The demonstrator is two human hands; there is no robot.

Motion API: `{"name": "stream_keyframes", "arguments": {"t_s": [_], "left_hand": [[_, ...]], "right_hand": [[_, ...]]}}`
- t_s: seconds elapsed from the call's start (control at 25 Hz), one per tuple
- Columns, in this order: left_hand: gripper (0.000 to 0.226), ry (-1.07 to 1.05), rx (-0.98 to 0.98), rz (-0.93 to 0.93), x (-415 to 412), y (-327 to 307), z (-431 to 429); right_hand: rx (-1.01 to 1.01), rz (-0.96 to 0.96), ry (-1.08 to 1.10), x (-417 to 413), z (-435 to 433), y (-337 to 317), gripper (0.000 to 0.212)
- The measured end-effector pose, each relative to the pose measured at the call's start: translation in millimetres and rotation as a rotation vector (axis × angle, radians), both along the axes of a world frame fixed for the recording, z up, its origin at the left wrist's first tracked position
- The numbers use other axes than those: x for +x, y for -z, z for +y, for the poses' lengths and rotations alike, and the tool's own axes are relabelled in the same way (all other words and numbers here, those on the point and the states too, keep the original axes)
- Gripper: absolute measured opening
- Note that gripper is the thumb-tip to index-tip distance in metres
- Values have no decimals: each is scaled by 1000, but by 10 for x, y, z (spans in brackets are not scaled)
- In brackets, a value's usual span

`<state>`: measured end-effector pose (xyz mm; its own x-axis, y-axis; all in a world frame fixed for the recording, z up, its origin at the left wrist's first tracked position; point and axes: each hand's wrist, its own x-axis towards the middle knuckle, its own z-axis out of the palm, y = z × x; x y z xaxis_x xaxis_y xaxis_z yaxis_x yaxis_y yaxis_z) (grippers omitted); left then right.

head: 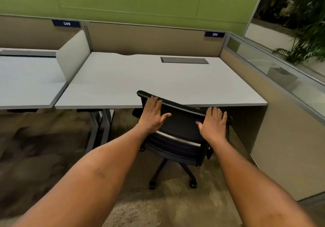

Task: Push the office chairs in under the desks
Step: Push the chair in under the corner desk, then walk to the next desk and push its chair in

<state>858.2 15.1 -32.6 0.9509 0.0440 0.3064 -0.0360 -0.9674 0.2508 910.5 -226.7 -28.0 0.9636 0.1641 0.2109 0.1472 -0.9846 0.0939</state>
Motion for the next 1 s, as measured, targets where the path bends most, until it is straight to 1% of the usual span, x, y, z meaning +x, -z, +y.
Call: {"name": "stream_keyframes", "arguments": {"t_s": [0.12, 0.2, 0.28, 0.36, 0.4, 0.44, 0.48, 0.56, 0.6, 0.64, 0.76, 0.8, 0.84, 0.92, 1.0], "left_hand": [[66, -84, -29, 21, -443, -15, -165], [65, -140, -79, 34, -827, 41, -337], [63, -180, -79, 75, -1187, 121, -470], [62, -237, -115, 64, -1712, 259, -780], [62, -298, -163, 70, -2122, 406, -954], [62, -305, -160, 102, -2191, 455, -936], [63, -330, -176, 114, -2405, 554, -974], [63, -397, -197, 181, -2855, 705, -1149], [64, -461, -237, 183, -3222, 782, -1236], [63, -466, -235, 199, -3303, 810, -1242], [63, -655, -287, 212, -4257, 946, -1376], [62, -740, -296, 207, -4709, 970, -1399], [62, -743, -300, 222, -4790, 963, -1410], [63, -866, -318, 237, -5586, 1008, -1435], [63, -1010, -337, 208, -6336, 1057, -1476]], "right_hand": [[80, -96, -82, -363, 75, 45, 76], [152, -97, -161, -663, 88, 92, 68], [214, -94, -214, -908, 94, 168, 62], [211, -32, -296, -1273, -103, 252, 58], [219, 6, -359, -1568, -214, 383, 57], [226, 28, -368, -1605, -194, 431, 57], [220, 54, -363, -1756, -220, 524, 57], [184, 105, -424, -2095, -302, 637, 56], [178, 140, -466, -2373, -333, 730, 55], [190, 158, -468, -2426, -332, 789, 54], [138, 264, -616, -3227, -265, 915, 53], [126, 277, -681, -3580, -165, 975, 53], [139, 282, -682, -3625, -148, 1016, 52], [112, 316, -808, -4335, 68, 1072, 52], [60, 385, -936, -5019, 258, 1106, 55]]}}
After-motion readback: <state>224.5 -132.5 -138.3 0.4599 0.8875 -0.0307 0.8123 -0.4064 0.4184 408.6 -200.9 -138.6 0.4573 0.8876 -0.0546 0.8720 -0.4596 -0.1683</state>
